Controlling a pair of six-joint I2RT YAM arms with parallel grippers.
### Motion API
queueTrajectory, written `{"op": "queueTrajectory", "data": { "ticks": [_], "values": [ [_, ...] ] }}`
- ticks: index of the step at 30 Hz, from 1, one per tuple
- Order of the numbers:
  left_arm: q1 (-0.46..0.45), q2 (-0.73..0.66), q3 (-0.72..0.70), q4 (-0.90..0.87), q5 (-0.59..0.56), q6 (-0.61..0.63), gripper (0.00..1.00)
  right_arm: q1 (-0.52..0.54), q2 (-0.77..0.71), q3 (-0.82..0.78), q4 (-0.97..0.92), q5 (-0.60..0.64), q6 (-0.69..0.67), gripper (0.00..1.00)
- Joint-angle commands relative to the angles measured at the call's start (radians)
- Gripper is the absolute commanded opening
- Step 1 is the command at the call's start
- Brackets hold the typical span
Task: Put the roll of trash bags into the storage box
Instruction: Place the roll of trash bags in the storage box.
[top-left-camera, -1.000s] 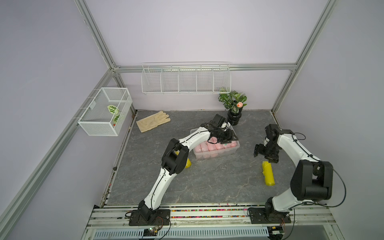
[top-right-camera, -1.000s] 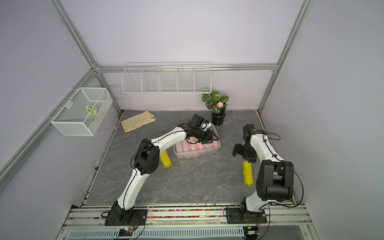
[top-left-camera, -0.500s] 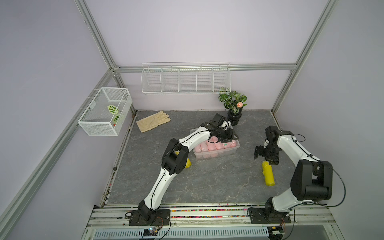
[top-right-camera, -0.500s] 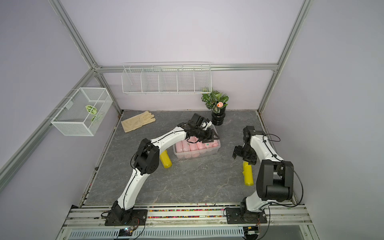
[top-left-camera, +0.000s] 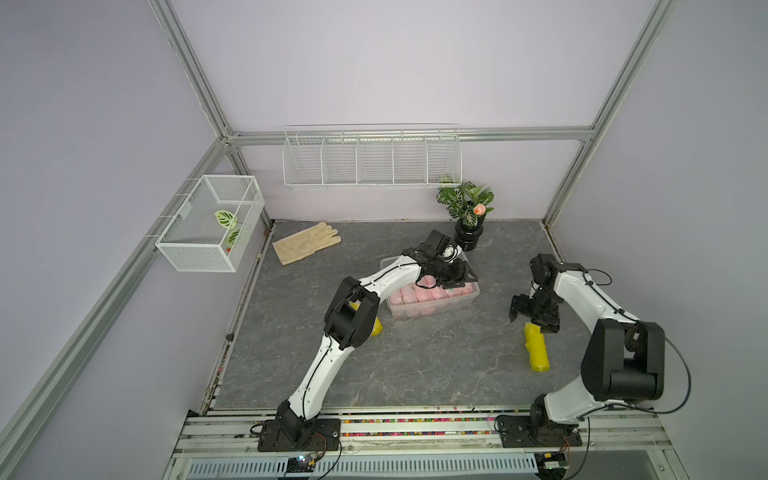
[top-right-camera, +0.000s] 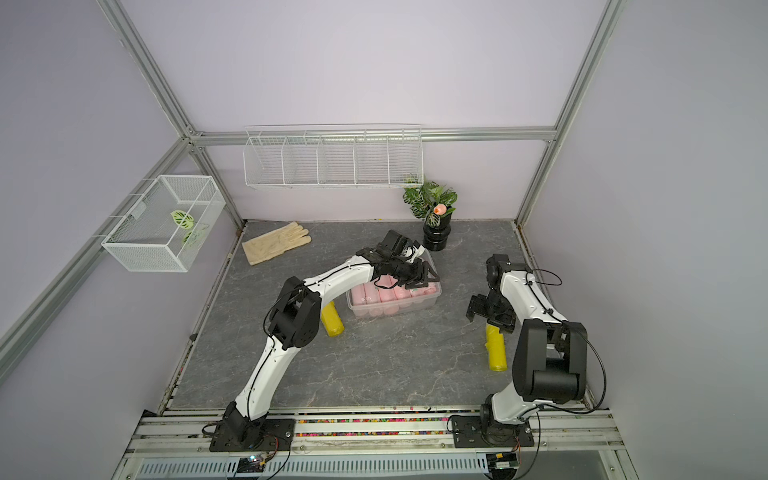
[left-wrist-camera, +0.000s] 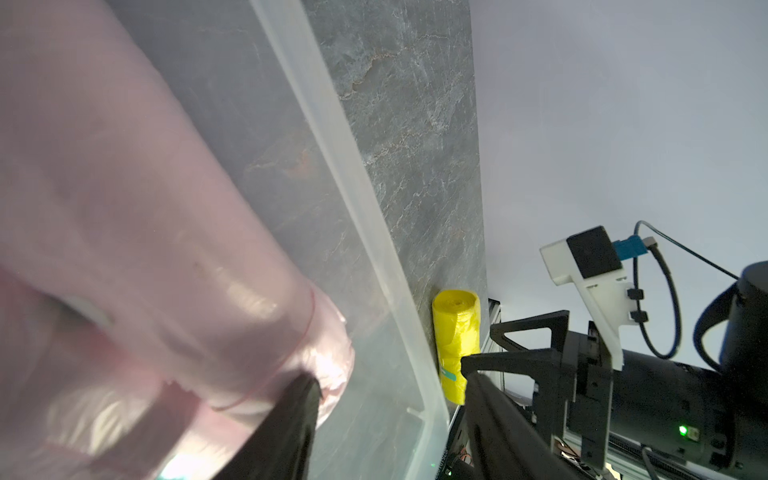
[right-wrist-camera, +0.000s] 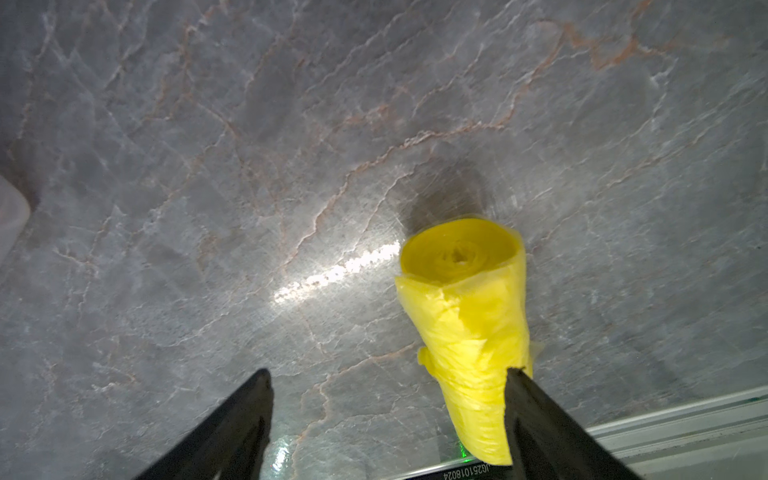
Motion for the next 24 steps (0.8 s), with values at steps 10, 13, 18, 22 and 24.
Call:
{"op": "queueTrajectory", "data": {
  "ticks": [10,13,18,22,24],
  "values": [
    [0.018,-0.168,-0.139,0.029,-0.035,0.041,0.63,-0.006,0.015,-0.037,-0.046,0.075,0.019,0.90],
    [0.025,-0.215,-0.180,0.047,-0.042,0.039,0.63,-0.008,0.011,-0.034,-0.056,0.101,0.023,0.91],
    [0.035,-0.275,-0.232,0.062,-0.047,0.038,0.63,-0.007,0.067,-0.017,-0.069,0.117,-0.009,0.91],
    [0.051,-0.316,-0.287,0.078,-0.047,0.029,0.63,-0.008,0.129,0.002,-0.060,0.103,-0.032,0.90],
    [0.058,-0.339,-0.315,0.086,-0.048,0.025,0.63,-0.007,0.162,0.012,-0.060,0.111,-0.041,0.90]
  ]
}}
